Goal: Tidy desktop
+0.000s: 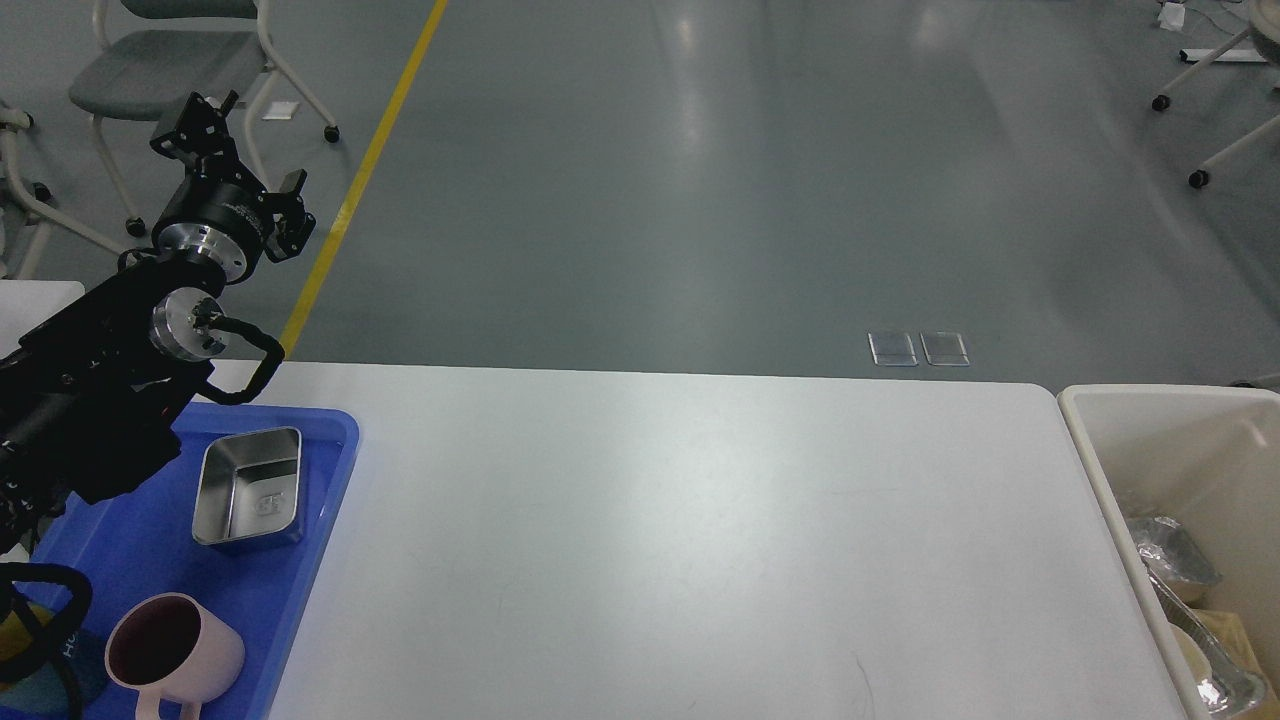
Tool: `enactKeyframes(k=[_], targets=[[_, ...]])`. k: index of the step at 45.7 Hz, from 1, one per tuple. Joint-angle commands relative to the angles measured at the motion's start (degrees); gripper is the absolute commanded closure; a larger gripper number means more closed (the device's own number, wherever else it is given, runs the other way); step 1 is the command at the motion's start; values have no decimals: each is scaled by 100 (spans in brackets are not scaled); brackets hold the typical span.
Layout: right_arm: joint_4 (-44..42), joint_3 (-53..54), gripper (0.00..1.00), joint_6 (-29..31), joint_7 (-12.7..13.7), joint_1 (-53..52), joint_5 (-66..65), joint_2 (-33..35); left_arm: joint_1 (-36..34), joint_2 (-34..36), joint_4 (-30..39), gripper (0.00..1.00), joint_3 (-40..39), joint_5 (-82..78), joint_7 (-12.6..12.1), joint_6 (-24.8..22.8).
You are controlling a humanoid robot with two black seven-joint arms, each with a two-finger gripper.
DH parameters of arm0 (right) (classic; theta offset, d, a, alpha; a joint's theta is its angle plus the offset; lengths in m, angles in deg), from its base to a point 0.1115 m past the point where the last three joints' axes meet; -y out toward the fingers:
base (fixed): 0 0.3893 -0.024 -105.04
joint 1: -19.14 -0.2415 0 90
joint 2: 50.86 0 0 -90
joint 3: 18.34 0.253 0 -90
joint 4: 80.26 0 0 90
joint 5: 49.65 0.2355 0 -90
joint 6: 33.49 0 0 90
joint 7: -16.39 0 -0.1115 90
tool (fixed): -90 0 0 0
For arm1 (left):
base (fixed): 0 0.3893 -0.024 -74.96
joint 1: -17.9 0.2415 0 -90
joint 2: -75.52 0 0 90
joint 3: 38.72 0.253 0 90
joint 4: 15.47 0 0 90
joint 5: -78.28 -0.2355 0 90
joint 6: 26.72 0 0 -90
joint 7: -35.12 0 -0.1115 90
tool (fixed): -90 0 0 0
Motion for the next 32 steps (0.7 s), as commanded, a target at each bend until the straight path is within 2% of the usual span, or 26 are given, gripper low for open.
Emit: enactKeyframes(k=[1, 7, 18, 32], targets=[[-44, 480, 0, -34, -7, -55, 8, -28, -5, 9, 8, 4, 63, -1, -17, 7], [-290, 1096, 0, -166, -25, -108, -80, -150, -22, 9, 8, 4, 63, -1, -43, -2], [-458, 1167, 0, -184, -60, -1039, -71, -344, -49, 0, 8, 4, -51, -1, -69, -55], [-466, 1158, 0, -192, -60, -2217, -71, -1134, -49, -43, 8, 4, -332, 8, -43, -72]])
